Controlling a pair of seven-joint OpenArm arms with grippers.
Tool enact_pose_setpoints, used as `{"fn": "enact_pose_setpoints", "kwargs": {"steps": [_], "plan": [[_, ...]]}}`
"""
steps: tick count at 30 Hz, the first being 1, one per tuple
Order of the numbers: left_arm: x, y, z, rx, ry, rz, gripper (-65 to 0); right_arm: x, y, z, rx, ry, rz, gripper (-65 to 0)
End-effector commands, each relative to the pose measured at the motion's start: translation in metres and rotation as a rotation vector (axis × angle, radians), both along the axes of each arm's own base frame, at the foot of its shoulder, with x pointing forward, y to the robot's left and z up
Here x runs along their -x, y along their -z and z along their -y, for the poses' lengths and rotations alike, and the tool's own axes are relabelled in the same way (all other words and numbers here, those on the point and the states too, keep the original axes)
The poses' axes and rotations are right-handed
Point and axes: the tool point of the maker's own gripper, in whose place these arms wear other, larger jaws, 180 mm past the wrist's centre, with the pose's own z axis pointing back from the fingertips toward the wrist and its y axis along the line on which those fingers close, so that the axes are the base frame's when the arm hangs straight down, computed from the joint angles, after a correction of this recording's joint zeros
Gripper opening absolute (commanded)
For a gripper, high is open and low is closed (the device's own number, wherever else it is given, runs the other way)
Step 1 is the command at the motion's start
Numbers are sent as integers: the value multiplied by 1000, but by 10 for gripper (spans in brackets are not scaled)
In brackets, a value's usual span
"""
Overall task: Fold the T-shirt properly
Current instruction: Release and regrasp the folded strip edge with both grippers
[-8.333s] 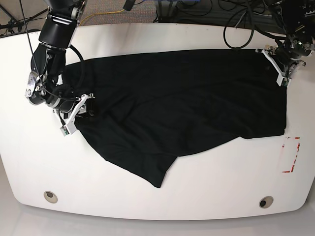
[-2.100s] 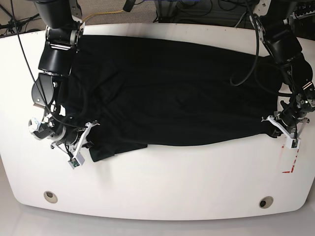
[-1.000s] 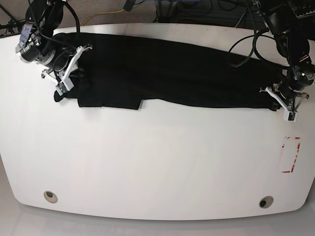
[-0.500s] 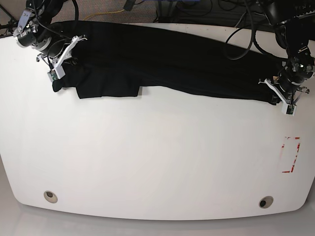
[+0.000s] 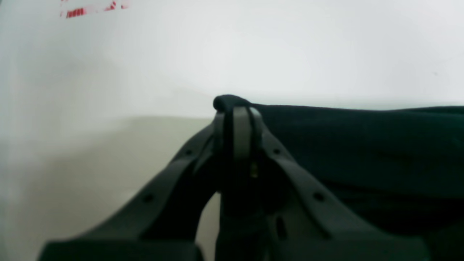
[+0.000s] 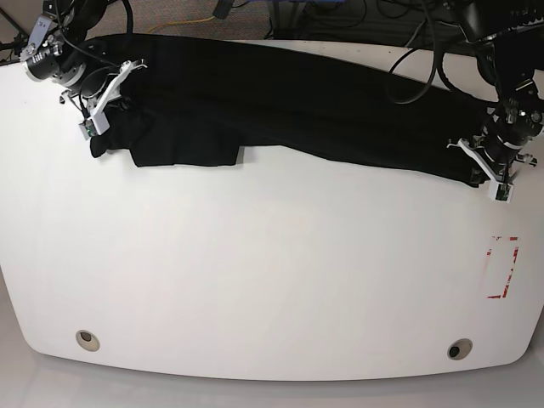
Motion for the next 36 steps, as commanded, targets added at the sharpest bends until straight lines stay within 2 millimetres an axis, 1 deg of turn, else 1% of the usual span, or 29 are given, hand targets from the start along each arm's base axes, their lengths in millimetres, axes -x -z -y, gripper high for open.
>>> {"fn": "enact_pose_setpoints", "kwargs": {"steps": [1,2,3,5,7,8,9,11,12,14,15,17,18,20,22,24,25,27,28,29,31,32,33,34,35,36], "plan": [[6,-3,-6,-28,5,-14,-650,-1,-5,5,26,-8,5,-604],[10,1,-8,-32,3,-40,-639,1,-4,5,27,-7,-1,-574],[13,5,-9,-35,-1,-67,-608,5,0,6,25,-6,-18,-534],[20,11,-11,-40,-10,-111,-518,9,6,8,18,1,-40,-438],[25,15,-13,-47,-16,-147,-410,11,10,9,11,7,-53,-323],[27,16,-13,-49,-19,-156,-337,12,11,9,8,10,-59,-246],[27,16,-14,-50,-21,-159,-282,12,11,11,9,14,-58,-195],[27,15,-14,-52,-20,-158,-221,11,10,11,6,15,-50,-128],[27,15,-13,-51,-20,-156,-211,9,8,11,6,14,-44,-117],[23,7,-12,-59,-14,-135,-211,0,0,12,-11,25,-5,-124],[20,-2,-12,-73,-10,-111,-211,-5,-7,17,-27,45,28,-132],[15,-21,-12,-99,-10,-58,-211,-11,-16,20,-57,61,69,-136],[13,-34,-13,-113,-15,-19,-211,-16,-22,18,-80,59,96,-141],[9,-49,-7,-85,-14,39,-211,-27,-33,10,-131,43,150,-141],[5,-55,1,-39,1,75,-212,-36,-41,5,-161,34,188,-141],[4,-57,10,9,20,97,-217,-43,-42,-9,-191,-3,194,-141],[4,-56,14,24,31,94,-225,-44,-41,-18,-202,-32,185,-141],[11,-39,24,38,54,25,-246,-44,-34,-30,-223,-66,161,-149],[12,-31,28,40,63,-7,-257,-44,-29,-32,-231,-67,145,-163],[14,-23,32,44,75,-36,-268,-42,-22,-33,-236,-63,124,-187],[20,-6,41,58,98,-92,-304,-43,-8,-35,-242,-57,79,-273],[22,-2,40,60,96,-107,-322,-41,-1,-36,-240,-53,57,-308],[28,6,38,66,85,-133,-340,-38,7,-35,-236,-48,28,-341],[35,16,32,75,67,-163,-357,-34,20,-34,-229,-40,-16,-380],[39,24,28,83,49,-186,-368,-31,32,-32,-219,-31,-57,-407],[43,32,24,92,33,-208,-372,-33,40,-30,-204,-30,-84,-428]]}}
